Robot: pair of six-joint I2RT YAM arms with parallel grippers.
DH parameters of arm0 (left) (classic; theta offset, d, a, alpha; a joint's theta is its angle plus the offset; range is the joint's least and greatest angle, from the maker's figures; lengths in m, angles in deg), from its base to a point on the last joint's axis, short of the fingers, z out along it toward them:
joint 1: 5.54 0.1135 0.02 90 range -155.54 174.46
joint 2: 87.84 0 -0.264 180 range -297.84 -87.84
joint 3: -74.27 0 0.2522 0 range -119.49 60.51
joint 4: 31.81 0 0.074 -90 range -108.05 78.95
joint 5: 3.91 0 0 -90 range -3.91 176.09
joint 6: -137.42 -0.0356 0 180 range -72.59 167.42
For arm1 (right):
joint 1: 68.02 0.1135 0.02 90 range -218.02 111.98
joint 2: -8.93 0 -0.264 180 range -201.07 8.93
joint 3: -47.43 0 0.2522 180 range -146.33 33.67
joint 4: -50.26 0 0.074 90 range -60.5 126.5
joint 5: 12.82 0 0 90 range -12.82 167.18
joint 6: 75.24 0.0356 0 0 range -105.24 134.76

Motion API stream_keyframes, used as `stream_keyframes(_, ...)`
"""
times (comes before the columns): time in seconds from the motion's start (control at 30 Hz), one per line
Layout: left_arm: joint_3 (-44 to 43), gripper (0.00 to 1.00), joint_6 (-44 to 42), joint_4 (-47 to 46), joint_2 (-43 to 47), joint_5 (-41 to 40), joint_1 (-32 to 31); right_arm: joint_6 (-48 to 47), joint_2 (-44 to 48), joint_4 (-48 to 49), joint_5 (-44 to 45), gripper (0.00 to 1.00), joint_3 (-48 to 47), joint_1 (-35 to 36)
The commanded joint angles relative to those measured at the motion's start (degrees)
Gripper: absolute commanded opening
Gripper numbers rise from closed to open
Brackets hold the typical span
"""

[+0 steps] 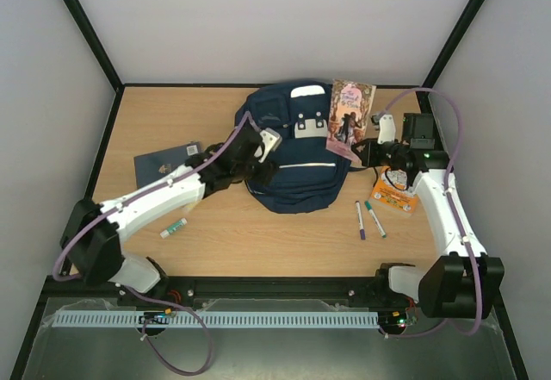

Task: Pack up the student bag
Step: Place the book in the student bag.

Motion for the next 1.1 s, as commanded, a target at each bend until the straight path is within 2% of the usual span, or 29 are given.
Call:
stream_keyframes(0.0,-6.5,0.52,7.1,8.2,-5.8,-10.5,4.8,-1.0,-0.3,-1.4,0.2,0.01,0.7,-2.6)
stream_keyframes(0.1,-4.3,0.53,15.8,6.3,-5.9,-4.1,9.6,-0.7,-0.2,0.8,0.4,0.01,2.8,-2.7)
stream_keyframes(0.17,0.2,0.53,19.9,1.1,-4.7,2.4,12.1,-0.5,0.4,2.9,0.1,0.01,5.1,-2.7)
stream_keyframes(0.27,2.8,0.53,18.8,-4.2,-4.2,11.0,12.1,-0.9,1.4,5.0,0.6,0.01,7.9,-2.7)
stream_keyframes(0.33,1.8,0.54,15.0,-4.4,-5.1,11.6,9.4,-1.3,1.6,5.7,1.4,0.01,9.2,-2.8)
stream_keyframes(0.5,-4.9,0.56,0.7,-1.2,-10.8,3.0,0.1,-1.5,0.5,6.4,1.1,0.01,9.7,-2.8)
stream_keyframes(0.63,-12.4,0.55,-6.6,3.6,-17.7,-4.8,-4.3,-1.6,0.4,6.9,2.0,0.01,9.8,-2.8)
stream_keyframes(0.8,-19.7,0.51,-15.4,9.4,-23.2,-8.3,-5.8,-2.7,0.8,8.6,6.3,0.01,10.5,-2.8)
stream_keyframes(1.07,-23.5,0.53,-22.7,11.7,-30.9,-11.5,-5.8,-2.6,0.2,8.5,6.9,0.01,10.5,-2.8)
